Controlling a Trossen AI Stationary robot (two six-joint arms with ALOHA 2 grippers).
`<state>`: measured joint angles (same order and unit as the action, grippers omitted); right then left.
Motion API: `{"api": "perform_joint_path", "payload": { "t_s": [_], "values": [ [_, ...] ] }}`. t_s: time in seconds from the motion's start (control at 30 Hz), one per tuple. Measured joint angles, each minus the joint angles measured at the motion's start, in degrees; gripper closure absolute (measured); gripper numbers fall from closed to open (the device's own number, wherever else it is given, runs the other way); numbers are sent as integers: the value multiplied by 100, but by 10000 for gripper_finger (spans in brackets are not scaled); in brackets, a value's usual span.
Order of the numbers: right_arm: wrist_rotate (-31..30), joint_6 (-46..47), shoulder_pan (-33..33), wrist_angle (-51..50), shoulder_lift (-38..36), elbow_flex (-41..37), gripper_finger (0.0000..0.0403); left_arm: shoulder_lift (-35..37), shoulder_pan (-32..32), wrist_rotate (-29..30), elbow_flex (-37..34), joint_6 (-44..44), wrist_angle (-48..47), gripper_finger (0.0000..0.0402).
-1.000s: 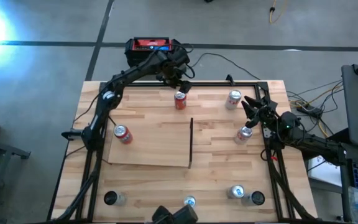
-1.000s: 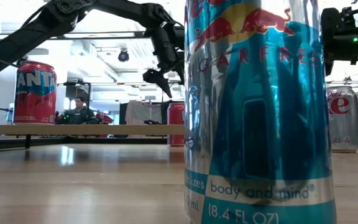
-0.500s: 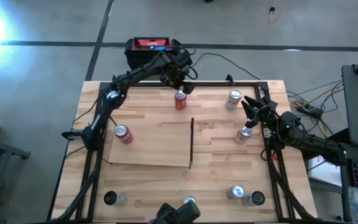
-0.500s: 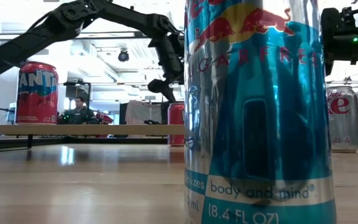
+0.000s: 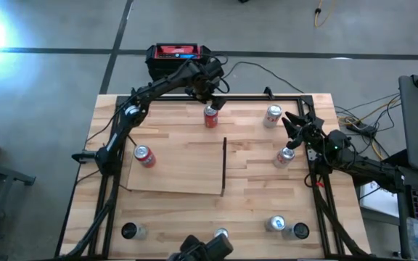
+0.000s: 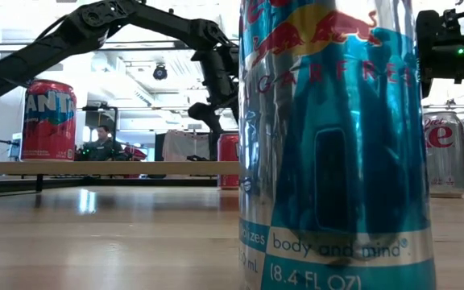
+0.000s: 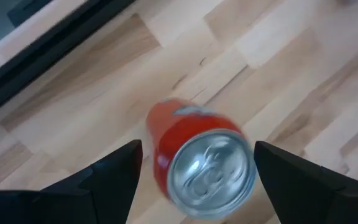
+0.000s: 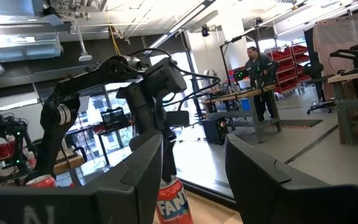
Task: Place canned beverage on shelf
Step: Put the red soda can on the shelf aligned with the other red soda can
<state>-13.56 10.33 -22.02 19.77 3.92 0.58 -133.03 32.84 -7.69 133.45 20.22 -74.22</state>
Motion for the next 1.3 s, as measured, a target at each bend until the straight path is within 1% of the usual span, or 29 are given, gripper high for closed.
{"api": "perform_joint_path", "payload": {
  "t_s": [0.23, 0.63, 0.83, 1.0, 1.13, 1.2, 1.3],
  "values": [
    [-1, 0, 0, 0, 0, 0, 245, 0, -52, -34, -9, -228, -143, 95],
    [0, 0, 0, 0, 0, -2, 245, -3, -184, -28, -9, -211, -173, 55],
    [0, 0, 0, 1, 0, -2, 245, -201, -190, 92, -9, -175, -180, 45],
    [0, -2, 0, 2, 0, -2, 245, -369, -190, 70, -13, -171, -188, 45],
    [0, -2, 0, 2, -2, -1, 245, -376, -190, 69, -13, -171, -189, 55],
    [0, -1, 0, 1, 0, -1, 245, -376, -184, 66, -13, -171, -190, 68],
    [0, -1, 0, 0, 0, -2, 245, -376, -179, 66, -13, -171, -192, 97]
  ]
}}
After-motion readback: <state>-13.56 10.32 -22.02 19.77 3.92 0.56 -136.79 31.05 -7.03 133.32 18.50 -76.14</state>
